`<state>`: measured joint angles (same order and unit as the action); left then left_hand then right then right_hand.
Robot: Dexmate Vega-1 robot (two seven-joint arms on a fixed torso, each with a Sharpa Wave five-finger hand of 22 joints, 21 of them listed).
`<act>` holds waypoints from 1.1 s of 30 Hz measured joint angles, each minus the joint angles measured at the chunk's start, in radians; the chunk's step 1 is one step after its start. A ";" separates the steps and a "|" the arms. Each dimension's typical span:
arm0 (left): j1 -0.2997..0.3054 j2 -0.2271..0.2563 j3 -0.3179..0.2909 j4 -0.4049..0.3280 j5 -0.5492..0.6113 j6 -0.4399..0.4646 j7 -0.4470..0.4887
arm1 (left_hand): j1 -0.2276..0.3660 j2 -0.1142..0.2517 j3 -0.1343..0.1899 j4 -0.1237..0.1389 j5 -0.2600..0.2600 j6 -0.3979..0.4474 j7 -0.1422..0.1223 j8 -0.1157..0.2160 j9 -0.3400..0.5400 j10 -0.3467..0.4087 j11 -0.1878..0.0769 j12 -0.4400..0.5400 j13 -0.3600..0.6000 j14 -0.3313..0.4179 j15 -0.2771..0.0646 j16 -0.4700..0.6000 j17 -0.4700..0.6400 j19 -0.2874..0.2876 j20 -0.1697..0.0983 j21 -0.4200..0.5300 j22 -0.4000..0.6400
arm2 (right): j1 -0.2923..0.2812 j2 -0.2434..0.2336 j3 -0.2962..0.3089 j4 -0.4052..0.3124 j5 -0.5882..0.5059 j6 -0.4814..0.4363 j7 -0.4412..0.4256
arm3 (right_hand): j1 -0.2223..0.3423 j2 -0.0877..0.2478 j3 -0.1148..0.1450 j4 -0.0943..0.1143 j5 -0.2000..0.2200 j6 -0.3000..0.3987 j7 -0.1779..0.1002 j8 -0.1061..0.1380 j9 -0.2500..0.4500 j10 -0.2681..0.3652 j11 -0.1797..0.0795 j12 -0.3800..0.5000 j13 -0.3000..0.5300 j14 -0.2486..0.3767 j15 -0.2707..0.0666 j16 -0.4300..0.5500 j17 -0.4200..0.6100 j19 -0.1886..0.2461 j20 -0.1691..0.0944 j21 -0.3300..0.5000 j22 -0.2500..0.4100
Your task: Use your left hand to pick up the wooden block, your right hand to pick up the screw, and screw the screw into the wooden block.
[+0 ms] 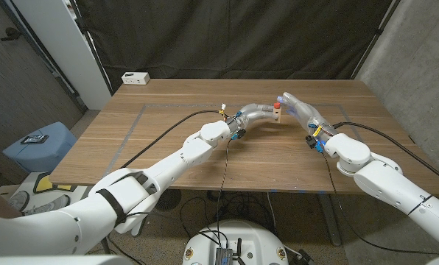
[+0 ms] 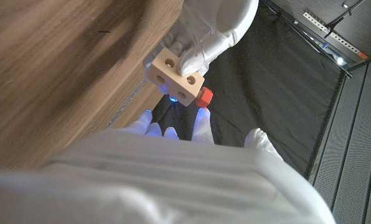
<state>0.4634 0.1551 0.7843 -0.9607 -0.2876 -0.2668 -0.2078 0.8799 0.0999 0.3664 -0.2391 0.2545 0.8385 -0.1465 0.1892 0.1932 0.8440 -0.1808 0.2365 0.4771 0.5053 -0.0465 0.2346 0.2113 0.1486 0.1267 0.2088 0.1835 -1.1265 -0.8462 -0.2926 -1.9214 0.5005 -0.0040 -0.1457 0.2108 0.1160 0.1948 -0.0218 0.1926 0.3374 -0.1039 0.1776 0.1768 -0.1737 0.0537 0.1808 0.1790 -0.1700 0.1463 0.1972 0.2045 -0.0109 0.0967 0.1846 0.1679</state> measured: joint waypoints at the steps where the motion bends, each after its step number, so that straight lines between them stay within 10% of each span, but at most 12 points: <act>1: 0.000 0.000 0.000 0.000 0.000 0.000 0.000 | 0.000 0.000 0.000 0.000 0.000 0.000 0.000 0.000 0.000 0.000 0.000 0.000 0.000 0.000 0.000 0.000 0.000 0.000 0.000 0.000 0.000 | 0.000 0.000 0.000 0.000 0.000 0.000 0.000 | 0.000 0.000 0.000 0.000 0.000 0.000 0.000 0.000 0.000 0.000 0.000 0.000 0.000 0.000 0.000 0.000 0.000 0.000 0.000 0.000 0.000; 33: 0.007 0.007 -0.003 -0.011 -0.002 0.004 0.003 | 0.000 0.000 0.000 0.000 0.001 0.000 0.000 0.000 0.000 0.000 0.002 0.000 0.000 0.000 0.000 0.000 0.000 0.000 0.000 0.000 0.000 | 0.002 0.004 -0.006 0.015 0.018 -0.015 0.006 | -0.008 0.000 0.000 0.000 0.000 0.000 0.000 0.000 0.000 0.000 0.000 0.004 0.000 0.000 0.000 0.000 0.000 0.000 0.000 0.000 0.000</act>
<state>0.4709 0.1619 0.7811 -0.9715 -0.2898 -0.2624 -0.2045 0.8799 0.0999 0.3664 -0.2391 0.2555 0.8385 -0.1466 0.1892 0.1934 0.8443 -0.1791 0.2365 0.4771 0.5053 -0.0465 0.2346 0.2113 0.1485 0.1268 0.2088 0.1835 -1.1242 -0.8424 -0.2989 -1.9068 0.5185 -0.0189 -0.1393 0.2028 0.1160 0.1948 -0.0219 0.1926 0.3374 -0.1037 0.1775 0.1768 -0.1735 0.0536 0.1851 0.1790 -0.1700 0.1462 0.1972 0.2046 -0.0109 0.0966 0.1846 0.1679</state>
